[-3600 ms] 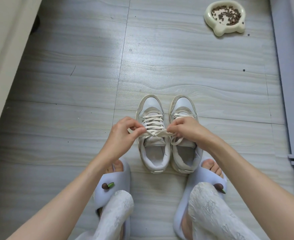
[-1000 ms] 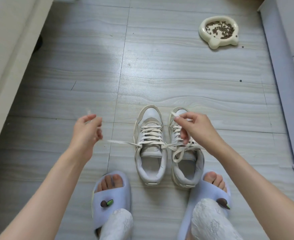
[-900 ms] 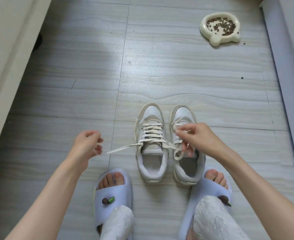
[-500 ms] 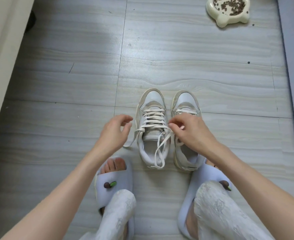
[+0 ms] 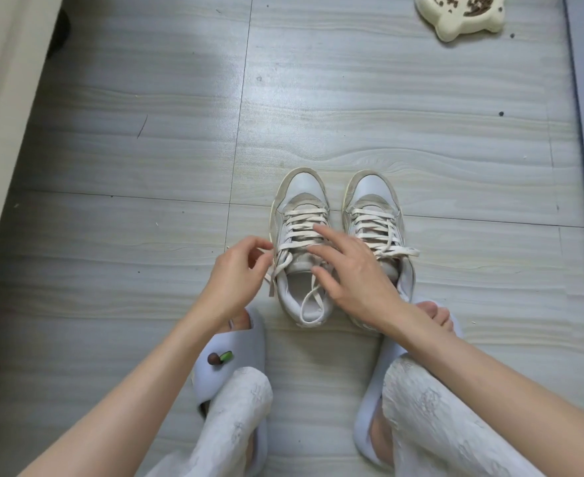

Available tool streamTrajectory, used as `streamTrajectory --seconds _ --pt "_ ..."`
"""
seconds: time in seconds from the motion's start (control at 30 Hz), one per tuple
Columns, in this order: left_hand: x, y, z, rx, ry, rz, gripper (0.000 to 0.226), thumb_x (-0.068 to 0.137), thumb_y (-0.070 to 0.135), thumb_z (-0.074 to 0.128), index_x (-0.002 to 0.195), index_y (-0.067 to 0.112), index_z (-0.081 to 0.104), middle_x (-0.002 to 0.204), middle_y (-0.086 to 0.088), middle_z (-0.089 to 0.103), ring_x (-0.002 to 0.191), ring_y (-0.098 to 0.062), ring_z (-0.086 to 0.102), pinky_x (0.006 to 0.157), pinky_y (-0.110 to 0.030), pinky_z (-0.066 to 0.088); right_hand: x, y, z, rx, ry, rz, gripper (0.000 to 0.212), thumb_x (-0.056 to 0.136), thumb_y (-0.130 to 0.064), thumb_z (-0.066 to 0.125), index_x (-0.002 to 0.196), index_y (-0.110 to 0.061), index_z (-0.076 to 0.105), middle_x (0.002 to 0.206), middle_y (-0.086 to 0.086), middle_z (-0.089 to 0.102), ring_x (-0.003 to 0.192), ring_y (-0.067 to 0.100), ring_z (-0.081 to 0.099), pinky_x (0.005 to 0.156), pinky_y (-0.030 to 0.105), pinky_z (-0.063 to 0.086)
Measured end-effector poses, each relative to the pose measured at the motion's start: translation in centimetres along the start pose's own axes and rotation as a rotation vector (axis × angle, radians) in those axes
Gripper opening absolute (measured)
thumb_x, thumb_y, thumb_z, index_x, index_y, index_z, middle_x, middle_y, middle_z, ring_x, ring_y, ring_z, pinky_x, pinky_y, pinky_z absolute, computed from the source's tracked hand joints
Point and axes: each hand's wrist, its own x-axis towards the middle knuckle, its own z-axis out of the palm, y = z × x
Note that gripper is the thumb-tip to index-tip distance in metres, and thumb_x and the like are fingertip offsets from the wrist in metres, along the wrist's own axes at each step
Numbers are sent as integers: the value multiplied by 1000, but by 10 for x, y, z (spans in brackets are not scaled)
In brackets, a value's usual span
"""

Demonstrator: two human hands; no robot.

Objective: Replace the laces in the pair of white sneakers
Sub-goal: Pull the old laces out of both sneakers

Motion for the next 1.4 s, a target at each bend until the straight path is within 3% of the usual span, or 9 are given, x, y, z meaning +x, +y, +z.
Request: streamTrajectory --seconds 0.1,0.23,0.47,0.67,0.87,1.0,1.17,1.3,1.4 --pt "7 -5 6 -32 -33 8 20 91 15 56 108 17 67 86 1 66 77 -13 60 82 -32 51 1 -1 3 -45 -35 -43 44 85 -33 41 115 -11 64 131 9 57 121 28 54 100 50 41" --pt "8 -4 10 -74 7 100 10 85 14 66 89 22 69 79 8 64 69 4 57 70 -10 44 3 2 7 -203 -149 -60 57 87 -41 33 136 -17 48 145 5 43 135 24 39 108 42 29" --pt "21 -2 9 -31 -86 86 17 87 13 62 74 23 58 78 6 60 74 -10 55 75 -21 43 6 -1 14 -251 -152 32 66 92 -43 39 148 -13 22 158 3 11 145 17 13 114 35 7" --pt "34 24 -9 -2 -75 251 28 92 9 52 71 28 49 66 10 59 61 2 52 69 -17 40 7 -5 18 -362 -204 110 67 86 -42 28 139 -3 41 145 10 41 131 21 45 104 42 37" --pt "36 25 -17 -334 -88 113 21 93 1 49 98 18 60 78 5 63 69 2 57 73 -16 47 5 -2 16 -406 -194 54 69 90 -44 17 146 -4 25 155 10 20 141 20 26 113 37 12" --pt "19 -10 -12 -346 -274 -18 24 87 0 59 99 20 64 92 5 67 79 -4 61 79 -19 48 6 3 19 -398 -217 21 64 97 -42 20 149 -8 5 158 6 1 146 18 7 113 35 -1" --pt "15 -19 -2 -452 -115 -101 11 81 3 66 78 13 65 74 3 66 71 -9 59 75 -24 47 5 4 21 -401 -196 59 65 85 -42 28 132 -5 50 140 10 48 126 20 51 103 37 37" --pt "28 -8 -23 -625 -66 -80 16 92 4 51 77 8 55 57 3 63 58 -9 62 70 -25 55 6 2 17 -380 -194 45 63 84 -41 30 130 -5 53 137 10 52 123 20 54 96 41 46" --pt "36 12 -38 -425 -29 88 16 90 4 56 76 10 58 44 9 48 40 -3 42 45 -18 46 6 4 17 -397 -207 34 64 84 -41 29 133 -5 50 139 10 50 125 19 52 97 41 44"
